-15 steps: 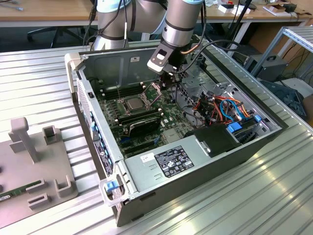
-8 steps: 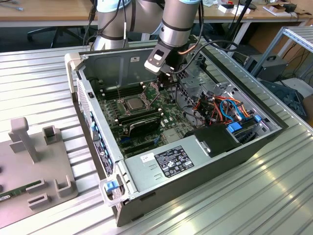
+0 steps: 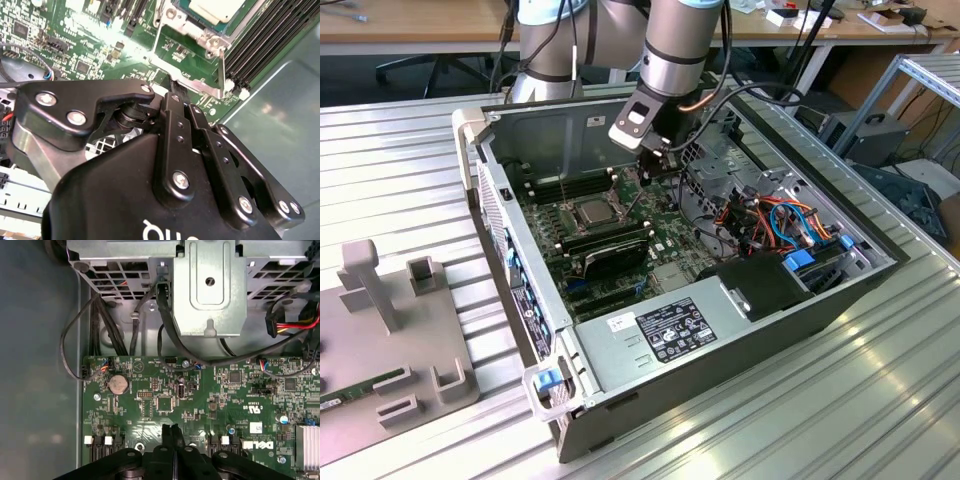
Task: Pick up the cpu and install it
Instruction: 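Close the cpu cover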
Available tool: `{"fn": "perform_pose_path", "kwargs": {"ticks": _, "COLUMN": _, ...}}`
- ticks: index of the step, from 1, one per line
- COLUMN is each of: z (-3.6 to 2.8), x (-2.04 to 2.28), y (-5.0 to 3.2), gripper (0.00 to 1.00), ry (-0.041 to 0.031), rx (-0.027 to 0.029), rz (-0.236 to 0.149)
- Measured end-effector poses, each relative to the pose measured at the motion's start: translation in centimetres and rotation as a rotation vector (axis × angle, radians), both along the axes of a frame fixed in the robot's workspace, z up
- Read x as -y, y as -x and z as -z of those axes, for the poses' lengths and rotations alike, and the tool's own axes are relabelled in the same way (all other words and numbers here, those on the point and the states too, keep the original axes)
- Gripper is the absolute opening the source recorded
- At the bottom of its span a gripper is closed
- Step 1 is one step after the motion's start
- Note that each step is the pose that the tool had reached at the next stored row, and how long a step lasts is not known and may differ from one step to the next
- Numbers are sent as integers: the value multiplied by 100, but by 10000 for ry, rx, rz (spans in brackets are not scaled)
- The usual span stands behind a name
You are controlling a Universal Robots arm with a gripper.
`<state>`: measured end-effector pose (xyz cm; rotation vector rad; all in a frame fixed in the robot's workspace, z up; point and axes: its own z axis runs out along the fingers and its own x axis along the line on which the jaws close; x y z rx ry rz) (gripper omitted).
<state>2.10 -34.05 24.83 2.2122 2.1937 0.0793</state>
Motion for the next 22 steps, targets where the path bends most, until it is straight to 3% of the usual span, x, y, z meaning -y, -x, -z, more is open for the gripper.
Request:
{"fn": "perform_pose_path", "kwargs": {"ticks": 3, "z": 0, "x": 0, "y": 111, "gripper": 11, "ry": -1, "rx": 53, "rz": 0}}
{"fn": "perform_pose_path", "kwargs": {"ticks": 12, "z": 0, "x": 0, "y": 335, "gripper": 11, "ry": 0, "rx": 160, "rz": 0}}
{"fn": "perform_pose_path", "kwargs": {"ticks": 22, "z": 0, "x": 0, "y": 351, "gripper": 11, "ry": 0, "rx": 165, "rz": 0}}
